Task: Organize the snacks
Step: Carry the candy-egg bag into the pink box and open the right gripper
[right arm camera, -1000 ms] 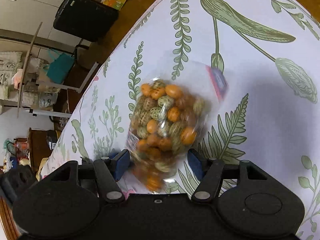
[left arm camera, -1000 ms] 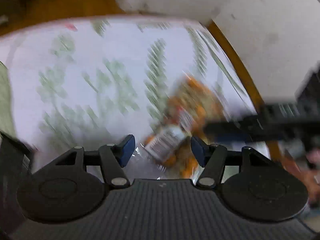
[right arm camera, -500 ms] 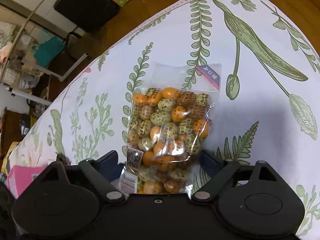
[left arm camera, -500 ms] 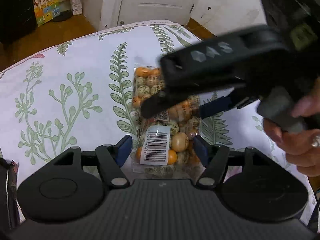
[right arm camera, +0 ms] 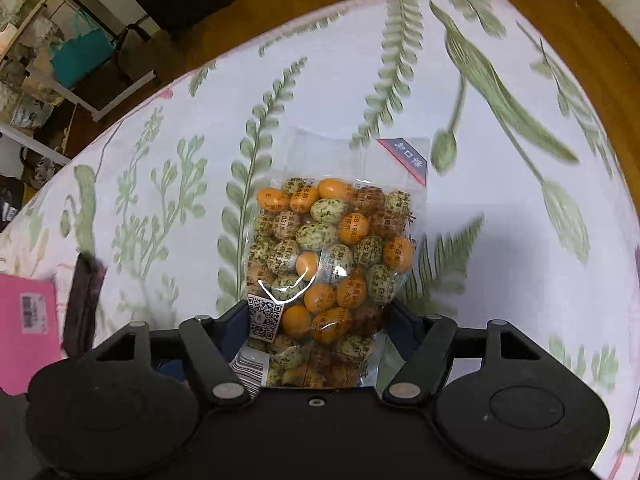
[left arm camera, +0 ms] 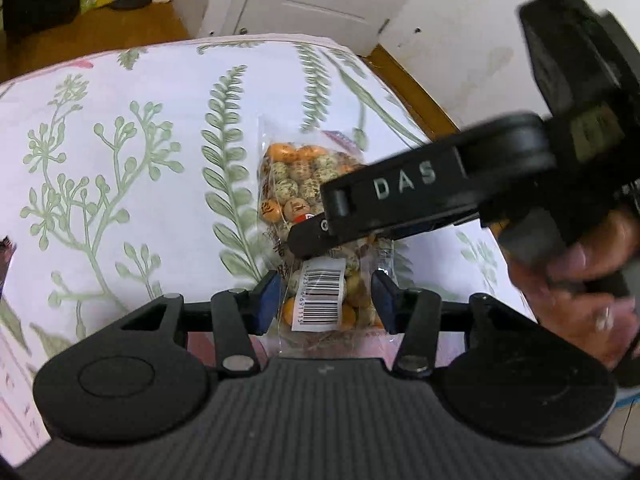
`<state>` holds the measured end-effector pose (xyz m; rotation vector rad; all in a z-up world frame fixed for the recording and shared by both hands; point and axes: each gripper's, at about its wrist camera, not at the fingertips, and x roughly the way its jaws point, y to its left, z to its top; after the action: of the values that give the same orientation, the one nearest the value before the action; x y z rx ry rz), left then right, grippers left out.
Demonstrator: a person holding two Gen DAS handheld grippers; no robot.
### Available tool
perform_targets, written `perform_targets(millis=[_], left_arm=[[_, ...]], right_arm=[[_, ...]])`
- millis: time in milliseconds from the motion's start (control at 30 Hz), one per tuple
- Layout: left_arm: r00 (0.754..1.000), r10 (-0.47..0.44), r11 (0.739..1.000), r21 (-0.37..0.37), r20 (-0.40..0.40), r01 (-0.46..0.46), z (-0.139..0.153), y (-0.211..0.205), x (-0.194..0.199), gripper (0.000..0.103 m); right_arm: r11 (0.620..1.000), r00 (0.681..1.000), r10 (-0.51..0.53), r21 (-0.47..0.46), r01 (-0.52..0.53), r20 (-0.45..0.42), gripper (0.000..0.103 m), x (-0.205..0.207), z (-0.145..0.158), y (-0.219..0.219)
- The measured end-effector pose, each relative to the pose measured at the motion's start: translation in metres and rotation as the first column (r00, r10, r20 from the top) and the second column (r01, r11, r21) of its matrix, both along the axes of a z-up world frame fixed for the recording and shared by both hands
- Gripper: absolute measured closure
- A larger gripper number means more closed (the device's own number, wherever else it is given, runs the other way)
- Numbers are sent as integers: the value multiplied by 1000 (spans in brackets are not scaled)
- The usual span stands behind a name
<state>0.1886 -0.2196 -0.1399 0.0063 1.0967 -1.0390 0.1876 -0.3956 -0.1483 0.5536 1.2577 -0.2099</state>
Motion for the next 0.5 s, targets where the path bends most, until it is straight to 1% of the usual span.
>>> perform_targets(millis=[133,233,333,500], left_arm=[[1000,-20,1000,13,-18,20,12,9,-21,55],[999,-41,998,43,6,40,21,16,-39,55],[998,-50,996,74,28,47,30,24,-52,57],[998,-44,992,116,43,39,42,38,-65,59]], right_arm=[[999,1000,4,42,-2,-28,28,-19,6,7],[998,999,14,60,-12,-31,28,-34,12,15],[997,999,37,64,-36,-15,28,-46,18,27],[994,993,107,29,-108,46,28,-61,30,51]])
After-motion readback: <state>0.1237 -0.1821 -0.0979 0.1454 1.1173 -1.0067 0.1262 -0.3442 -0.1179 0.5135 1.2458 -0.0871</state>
